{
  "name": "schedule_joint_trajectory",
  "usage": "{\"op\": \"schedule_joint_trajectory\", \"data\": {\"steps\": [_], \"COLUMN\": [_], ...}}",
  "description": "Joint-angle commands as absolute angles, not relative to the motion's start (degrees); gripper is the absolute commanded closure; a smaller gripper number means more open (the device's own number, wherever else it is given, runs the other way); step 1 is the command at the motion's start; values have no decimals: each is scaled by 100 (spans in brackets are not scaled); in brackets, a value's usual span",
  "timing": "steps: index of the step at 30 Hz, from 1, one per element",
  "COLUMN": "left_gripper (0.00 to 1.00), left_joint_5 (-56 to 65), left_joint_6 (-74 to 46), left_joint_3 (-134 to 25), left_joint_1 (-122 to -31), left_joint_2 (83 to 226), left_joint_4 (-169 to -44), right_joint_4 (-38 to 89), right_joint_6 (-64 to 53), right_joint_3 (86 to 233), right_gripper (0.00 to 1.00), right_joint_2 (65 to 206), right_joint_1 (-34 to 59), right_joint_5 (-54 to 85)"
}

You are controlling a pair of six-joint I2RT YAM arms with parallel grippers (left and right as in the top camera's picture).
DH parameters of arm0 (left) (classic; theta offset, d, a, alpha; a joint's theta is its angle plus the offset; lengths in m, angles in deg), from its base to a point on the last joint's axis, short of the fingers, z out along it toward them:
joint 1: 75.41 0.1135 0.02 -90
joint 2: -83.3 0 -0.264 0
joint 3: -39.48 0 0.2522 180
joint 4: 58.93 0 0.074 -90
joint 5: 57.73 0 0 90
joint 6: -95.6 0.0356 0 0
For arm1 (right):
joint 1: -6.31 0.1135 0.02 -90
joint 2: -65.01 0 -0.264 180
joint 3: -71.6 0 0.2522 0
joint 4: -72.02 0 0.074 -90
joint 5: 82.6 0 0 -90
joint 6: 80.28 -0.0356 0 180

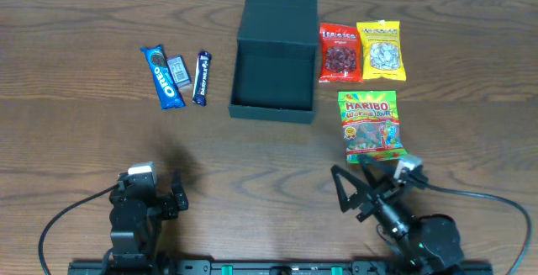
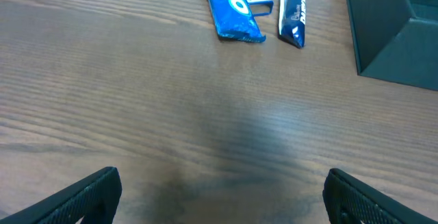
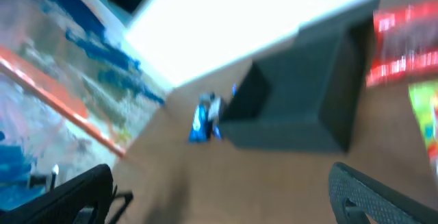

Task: Pack container
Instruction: 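Reach the right gripper to the green Haribo bag and grasp it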

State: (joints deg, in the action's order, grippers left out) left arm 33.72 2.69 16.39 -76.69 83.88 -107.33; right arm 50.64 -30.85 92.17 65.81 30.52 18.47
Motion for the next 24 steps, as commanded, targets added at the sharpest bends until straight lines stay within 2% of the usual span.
{"op": "schedule_joint_trajectory", "data": {"steps": [1,6,11,14,16,17,24], "left_gripper": [5,5,5,5,5,5,5], "left_joint_5": [3326,3326,3328,3326,3326,3326,3326], "left_joint_6": [330,330,330,330,330,330,330], "left_joint_3": [1692,1692,1692,1692,1692,1692,1692], "left_joint_1": [-7667,-7667,-7667,-7667,-7667,-7667,-7667], "left_joint_2": [8350,8350,8353,8350,8353,8353,8350], "left_joint_4": [-10733,-10735,-10733,-10733,-10733,-10735,-10733], "right_joint_4": [5232,5291,5291,5265,5147,5046,4128], "right_joint_6": [-2742,-2299,-1822,-1153,-734,-637,-281], "right_joint_3": [9211,9381,9943,10430,10870,11040,12297], "right_gripper": [1,1,1,1,5,1,1], "right_joint_2": [6657,7140,8190,9103,10010,10356,12594], "right_joint_1": [2798,2271,1747,1616,1609,1609,1609], "right_joint_5": [1600,1685,1926,1969,1967,1965,1513]}}
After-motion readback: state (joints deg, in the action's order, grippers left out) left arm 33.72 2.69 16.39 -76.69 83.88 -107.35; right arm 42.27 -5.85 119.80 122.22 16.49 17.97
